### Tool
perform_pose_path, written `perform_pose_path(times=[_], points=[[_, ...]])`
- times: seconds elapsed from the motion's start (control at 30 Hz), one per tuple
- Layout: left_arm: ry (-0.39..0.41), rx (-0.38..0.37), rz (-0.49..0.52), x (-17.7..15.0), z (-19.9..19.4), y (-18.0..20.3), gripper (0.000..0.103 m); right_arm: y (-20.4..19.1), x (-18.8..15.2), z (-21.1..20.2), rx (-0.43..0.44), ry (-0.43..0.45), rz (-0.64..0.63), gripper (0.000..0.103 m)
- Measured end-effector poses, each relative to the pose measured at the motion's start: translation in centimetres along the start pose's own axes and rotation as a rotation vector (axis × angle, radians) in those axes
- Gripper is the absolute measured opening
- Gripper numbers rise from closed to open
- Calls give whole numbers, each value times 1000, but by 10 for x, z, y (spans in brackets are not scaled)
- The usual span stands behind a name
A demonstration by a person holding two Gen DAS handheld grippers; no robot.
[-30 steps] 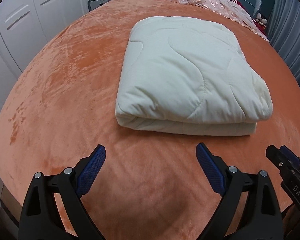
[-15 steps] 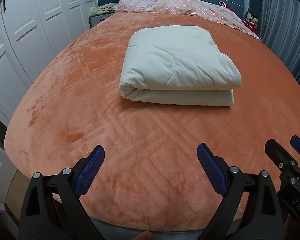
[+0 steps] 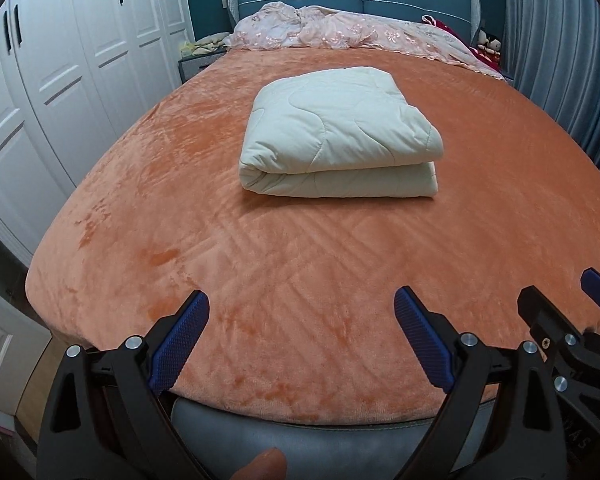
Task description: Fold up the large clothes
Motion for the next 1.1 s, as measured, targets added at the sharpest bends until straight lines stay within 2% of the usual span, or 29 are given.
perform_pose_path(times=[0.6, 1.1], points=[[37, 27, -17, -19, -19, -17, 91, -14, -16, -20, 4, 38, -6, 83], [68, 39, -33, -19, -31, -24, 91, -17, -15, -28, 7, 67, 6, 83]])
Point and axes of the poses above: each gripper's, at about its wrist camera, not at the fingertips, and z roughly the way its jaws point, y to its right, x to its top, the point moved 8 cm from there along z, roughly the way its jaws point, and after that the axes turned 6 degrees about -z, right-handed, at the moved point
